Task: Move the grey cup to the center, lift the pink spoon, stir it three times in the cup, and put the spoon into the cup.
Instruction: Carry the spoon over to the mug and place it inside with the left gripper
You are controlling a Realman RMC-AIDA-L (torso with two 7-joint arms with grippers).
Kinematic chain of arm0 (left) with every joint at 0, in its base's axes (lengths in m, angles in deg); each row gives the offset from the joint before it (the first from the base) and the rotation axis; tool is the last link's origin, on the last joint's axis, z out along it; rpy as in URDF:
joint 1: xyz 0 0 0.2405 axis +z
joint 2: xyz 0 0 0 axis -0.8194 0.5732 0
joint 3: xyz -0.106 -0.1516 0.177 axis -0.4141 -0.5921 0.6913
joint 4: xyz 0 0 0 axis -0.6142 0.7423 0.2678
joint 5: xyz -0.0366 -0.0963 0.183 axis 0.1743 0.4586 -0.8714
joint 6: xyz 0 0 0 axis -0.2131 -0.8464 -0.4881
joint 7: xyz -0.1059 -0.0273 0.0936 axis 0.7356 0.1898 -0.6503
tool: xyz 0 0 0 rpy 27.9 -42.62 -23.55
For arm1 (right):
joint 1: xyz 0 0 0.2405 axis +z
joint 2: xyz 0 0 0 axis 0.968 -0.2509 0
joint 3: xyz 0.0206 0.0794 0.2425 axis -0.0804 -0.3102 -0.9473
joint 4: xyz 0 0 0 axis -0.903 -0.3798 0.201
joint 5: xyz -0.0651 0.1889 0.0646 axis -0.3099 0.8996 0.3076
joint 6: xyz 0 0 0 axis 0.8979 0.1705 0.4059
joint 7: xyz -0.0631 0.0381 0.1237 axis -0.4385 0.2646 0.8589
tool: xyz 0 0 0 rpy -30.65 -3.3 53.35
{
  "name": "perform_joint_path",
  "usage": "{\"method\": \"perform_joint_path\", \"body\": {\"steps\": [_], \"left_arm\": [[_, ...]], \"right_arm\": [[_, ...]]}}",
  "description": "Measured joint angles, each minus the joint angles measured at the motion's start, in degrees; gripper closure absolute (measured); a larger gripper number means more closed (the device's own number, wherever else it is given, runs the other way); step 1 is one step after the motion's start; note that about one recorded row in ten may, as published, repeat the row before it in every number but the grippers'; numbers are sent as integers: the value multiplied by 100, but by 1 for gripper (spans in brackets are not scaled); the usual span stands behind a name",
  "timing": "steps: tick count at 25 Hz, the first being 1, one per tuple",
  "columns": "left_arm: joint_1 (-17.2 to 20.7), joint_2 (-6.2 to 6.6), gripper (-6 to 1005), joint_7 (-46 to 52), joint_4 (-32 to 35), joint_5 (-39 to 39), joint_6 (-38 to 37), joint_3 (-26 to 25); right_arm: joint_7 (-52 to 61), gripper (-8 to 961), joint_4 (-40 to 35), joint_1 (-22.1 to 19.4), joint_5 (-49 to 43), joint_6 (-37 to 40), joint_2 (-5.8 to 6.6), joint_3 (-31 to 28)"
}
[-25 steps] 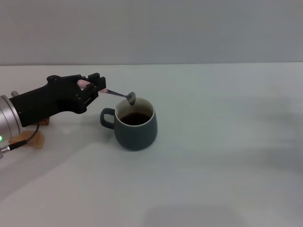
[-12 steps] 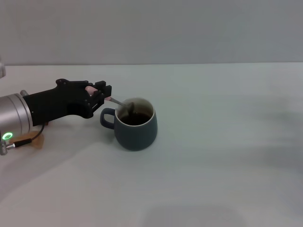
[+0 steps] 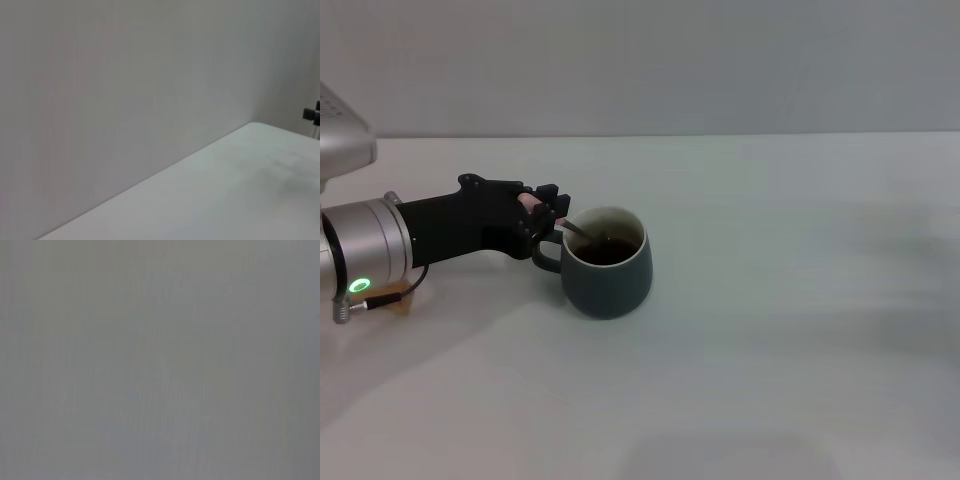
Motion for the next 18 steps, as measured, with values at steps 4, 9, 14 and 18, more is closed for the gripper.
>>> {"method": "perform_joint_path", "body": {"steps": [4, 9, 14, 18], "left_arm": [[-77, -30, 855, -14, -3, 0, 222, 2], [-134, -55, 855, -131, -99, 2, 522, 2], [-125, -47, 855, -296, -339, 8, 798, -29], [-107, -50, 855, -347, -379, 9, 843, -41]], "right_arm": [[0, 321, 0, 0, 0, -2, 0, 0], [0, 321, -1, 9, 0, -3, 0, 0], [0, 322, -1, 10, 0, -7, 0, 0], [0, 323, 0, 7, 0, -8, 0, 0]]}}
